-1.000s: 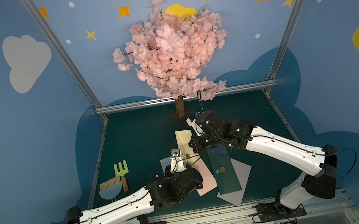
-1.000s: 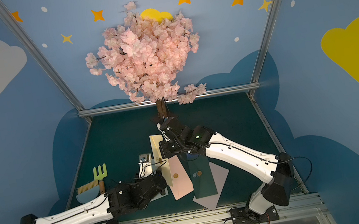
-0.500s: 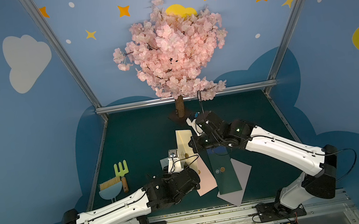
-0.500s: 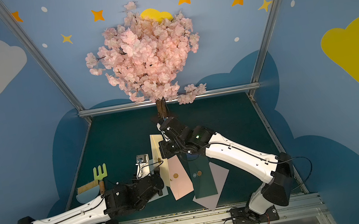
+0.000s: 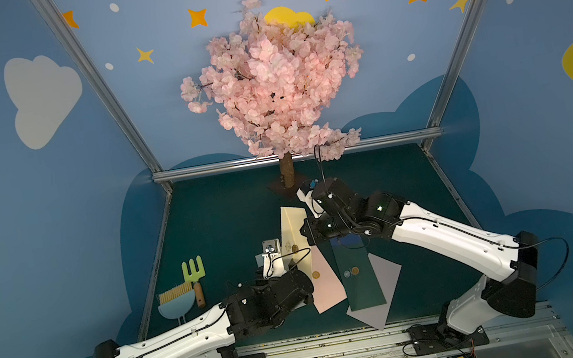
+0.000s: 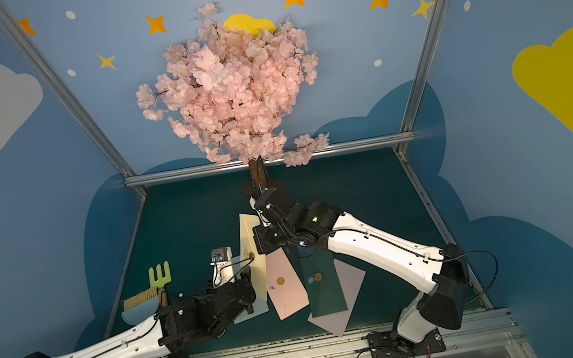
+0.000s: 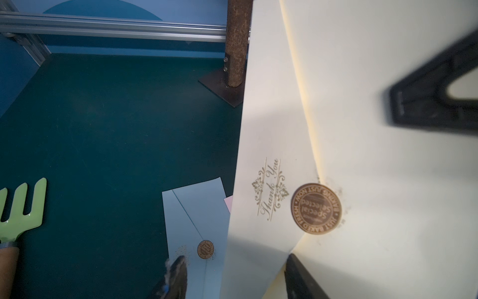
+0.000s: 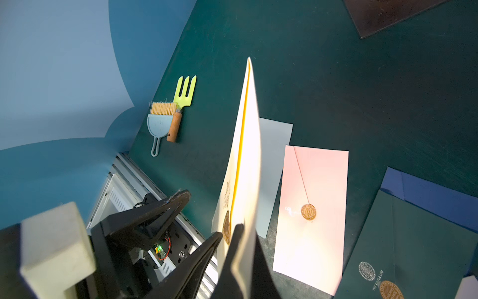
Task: Open the envelope
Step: Open the envelope flap on the envelope.
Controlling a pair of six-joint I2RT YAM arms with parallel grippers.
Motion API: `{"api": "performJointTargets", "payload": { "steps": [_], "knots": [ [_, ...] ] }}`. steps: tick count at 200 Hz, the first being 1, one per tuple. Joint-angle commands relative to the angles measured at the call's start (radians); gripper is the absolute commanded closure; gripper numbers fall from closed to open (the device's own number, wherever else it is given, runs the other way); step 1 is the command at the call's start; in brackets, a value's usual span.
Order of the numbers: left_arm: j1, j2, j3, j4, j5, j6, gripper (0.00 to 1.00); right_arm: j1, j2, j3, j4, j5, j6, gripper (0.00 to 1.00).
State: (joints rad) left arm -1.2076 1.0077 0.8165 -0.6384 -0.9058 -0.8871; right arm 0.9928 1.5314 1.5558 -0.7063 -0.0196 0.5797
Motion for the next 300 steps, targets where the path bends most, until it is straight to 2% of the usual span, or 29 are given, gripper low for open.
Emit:
{"api": "performJointTargets", "payload": {
  "steps": [1, 300],
  "knots": [
    [0.011, -0.015, -0.017, -0.04, -0.015, -0.012, 0.39, 0.006, -0.01, 0.013, 0.001, -0.001, -0.006, 1.0],
    [0.031, -0.085, -0.04, -0.078, -0.02, -0.023, 0.39, 0.024, -0.019, -0.01, 0.014, -0.054, 0.005, 1.0]
  ]
}}
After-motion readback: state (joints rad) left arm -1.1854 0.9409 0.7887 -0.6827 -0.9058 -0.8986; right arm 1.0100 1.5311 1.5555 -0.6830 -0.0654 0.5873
